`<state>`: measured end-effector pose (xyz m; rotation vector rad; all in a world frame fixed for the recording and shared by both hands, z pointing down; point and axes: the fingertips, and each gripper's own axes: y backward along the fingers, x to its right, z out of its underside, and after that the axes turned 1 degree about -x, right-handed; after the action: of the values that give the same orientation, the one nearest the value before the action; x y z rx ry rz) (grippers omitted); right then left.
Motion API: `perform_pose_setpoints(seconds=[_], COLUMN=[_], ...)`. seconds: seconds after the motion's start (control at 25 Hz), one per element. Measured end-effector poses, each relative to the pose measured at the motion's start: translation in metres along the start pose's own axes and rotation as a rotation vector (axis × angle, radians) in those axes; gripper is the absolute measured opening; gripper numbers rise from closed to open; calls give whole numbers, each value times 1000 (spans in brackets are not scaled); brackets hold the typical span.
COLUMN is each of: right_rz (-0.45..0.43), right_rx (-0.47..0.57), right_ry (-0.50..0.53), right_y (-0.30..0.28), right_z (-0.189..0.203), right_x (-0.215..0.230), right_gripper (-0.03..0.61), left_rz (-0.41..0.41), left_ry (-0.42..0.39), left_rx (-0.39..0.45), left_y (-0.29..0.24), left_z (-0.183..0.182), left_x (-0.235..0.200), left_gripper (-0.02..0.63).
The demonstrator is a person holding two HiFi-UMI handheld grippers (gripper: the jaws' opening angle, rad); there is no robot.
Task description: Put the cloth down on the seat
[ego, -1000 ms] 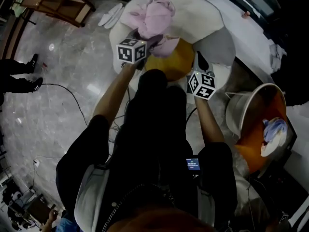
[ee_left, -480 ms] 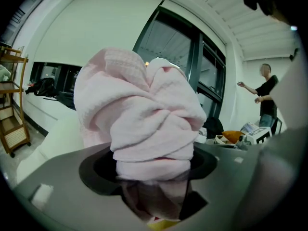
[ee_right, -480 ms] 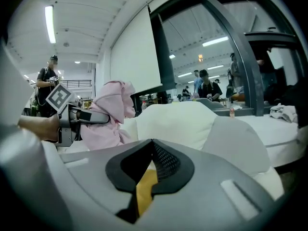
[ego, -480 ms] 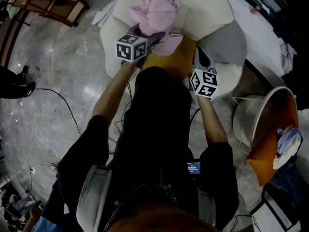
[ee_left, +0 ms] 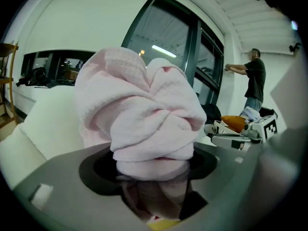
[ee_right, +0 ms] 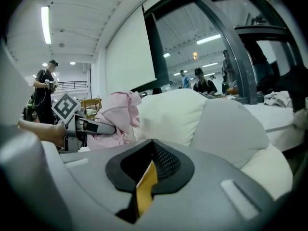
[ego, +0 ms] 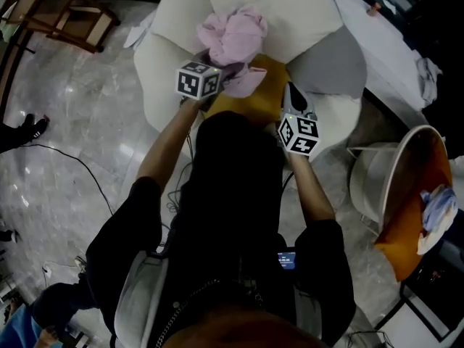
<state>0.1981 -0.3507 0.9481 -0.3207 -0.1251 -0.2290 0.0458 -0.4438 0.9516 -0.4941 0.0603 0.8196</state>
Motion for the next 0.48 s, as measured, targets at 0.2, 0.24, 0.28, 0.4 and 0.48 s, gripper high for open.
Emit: perform_pose_setpoints(seconds=[0.2, 0.24, 0.28, 0.4, 0.48], right_rz=[-5, -6, -7, -7, -8], right_rx=[-39, -42, -45, -49, -56], right_ry=[14, 16, 15, 6, 10], right_y=[7, 7, 7, 7, 8], right_z=[19, 21, 22, 27, 30], right_x=[4, 4, 4, 0, -3], right_gripper=[2, 2, 3, 2, 2], left_rz=[2, 5, 8, 11, 8], left_ry=[-2, -7, -10, -14, -21], left_rx=[-44, -55, -70, -141, -200], left_y=[-27, -33, -38, -56, -68], left_z=[35, 40, 45, 68, 87], left_x=[-2, -2, -3, -7, -10], left_gripper=[360, 360, 360, 362, 363])
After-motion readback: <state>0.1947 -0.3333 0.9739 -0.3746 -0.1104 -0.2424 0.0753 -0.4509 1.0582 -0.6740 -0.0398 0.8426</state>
